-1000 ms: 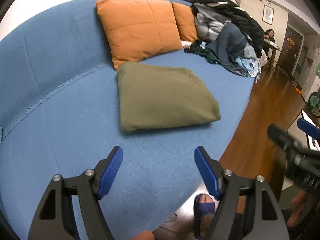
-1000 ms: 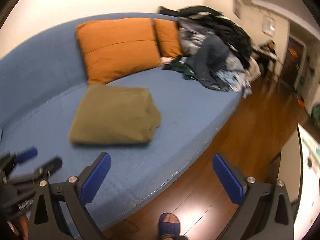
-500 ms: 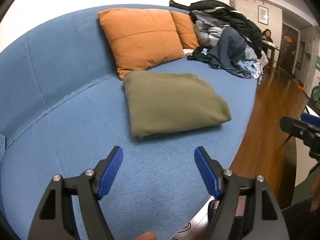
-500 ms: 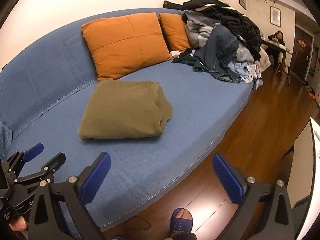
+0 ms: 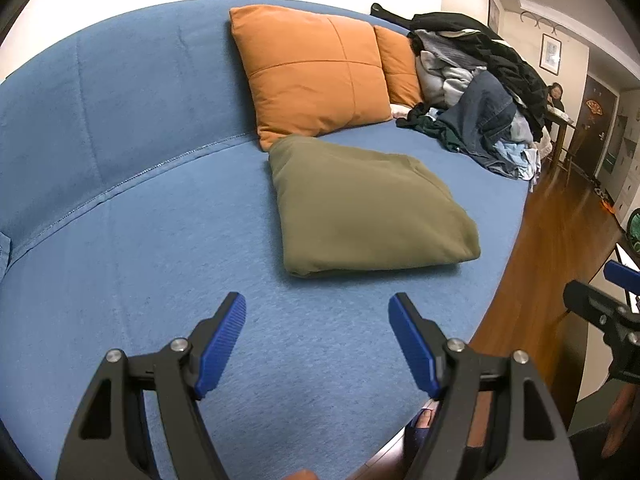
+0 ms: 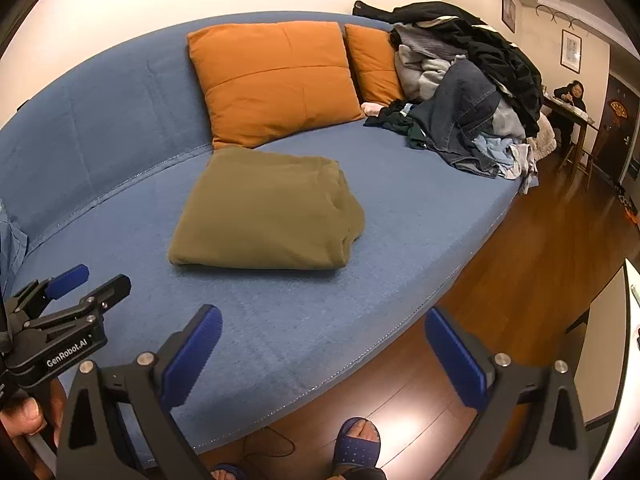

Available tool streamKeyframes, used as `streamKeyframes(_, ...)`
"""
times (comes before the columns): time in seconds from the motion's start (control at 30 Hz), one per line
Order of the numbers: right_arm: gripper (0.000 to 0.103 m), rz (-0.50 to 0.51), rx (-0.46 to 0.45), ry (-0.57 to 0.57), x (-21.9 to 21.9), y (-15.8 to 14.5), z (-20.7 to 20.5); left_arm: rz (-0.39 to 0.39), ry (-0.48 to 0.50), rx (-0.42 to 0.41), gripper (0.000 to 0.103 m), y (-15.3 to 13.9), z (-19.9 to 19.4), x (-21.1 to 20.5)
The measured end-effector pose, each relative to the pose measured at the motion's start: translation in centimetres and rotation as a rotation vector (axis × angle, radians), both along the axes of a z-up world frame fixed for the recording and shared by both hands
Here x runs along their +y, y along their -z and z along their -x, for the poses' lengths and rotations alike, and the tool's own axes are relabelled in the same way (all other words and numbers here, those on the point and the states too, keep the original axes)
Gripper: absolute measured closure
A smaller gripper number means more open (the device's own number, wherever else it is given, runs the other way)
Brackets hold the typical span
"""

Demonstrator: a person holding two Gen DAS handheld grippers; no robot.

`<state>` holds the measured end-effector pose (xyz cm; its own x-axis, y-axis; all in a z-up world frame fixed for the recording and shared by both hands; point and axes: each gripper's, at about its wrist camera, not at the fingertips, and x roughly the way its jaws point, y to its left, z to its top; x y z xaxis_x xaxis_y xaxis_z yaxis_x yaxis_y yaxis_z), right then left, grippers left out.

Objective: Fold clothes

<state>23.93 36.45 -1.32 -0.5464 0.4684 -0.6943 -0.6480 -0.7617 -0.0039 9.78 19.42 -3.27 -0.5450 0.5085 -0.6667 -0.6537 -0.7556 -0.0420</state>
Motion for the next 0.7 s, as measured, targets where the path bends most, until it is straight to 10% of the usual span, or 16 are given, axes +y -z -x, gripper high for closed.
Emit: streamKeyframes(0.7,0.000,0.001,0.006,-0.002,-0.07,-0.06,-0.17,0.005,0.001,0.001,0.029,0.03,0.31,-0.26)
